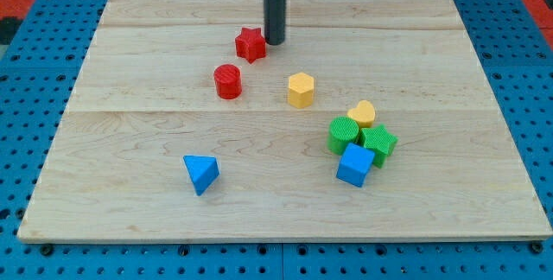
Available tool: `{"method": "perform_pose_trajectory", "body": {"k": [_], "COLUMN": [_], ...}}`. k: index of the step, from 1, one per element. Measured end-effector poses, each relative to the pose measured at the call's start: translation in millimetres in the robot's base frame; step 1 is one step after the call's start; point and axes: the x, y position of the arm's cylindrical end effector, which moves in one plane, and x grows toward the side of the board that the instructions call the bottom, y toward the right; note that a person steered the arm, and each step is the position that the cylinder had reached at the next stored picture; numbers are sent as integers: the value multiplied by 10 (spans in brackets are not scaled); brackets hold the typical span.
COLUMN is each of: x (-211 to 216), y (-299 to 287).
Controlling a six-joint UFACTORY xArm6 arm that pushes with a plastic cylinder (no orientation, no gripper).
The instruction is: Move the yellow heart to the bottom right of the yellow hexagon
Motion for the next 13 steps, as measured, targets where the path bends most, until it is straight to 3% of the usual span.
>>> {"method": "perform_pose_trajectory", "body": {"k": [1, 2, 4, 5, 6, 7, 8, 9, 13], "x": [152, 433, 533, 402, 311, 745, 876, 1247, 1917], "y": [-734, -948, -1346, -1066, -56, 664, 1469, 1870, 1629]}}
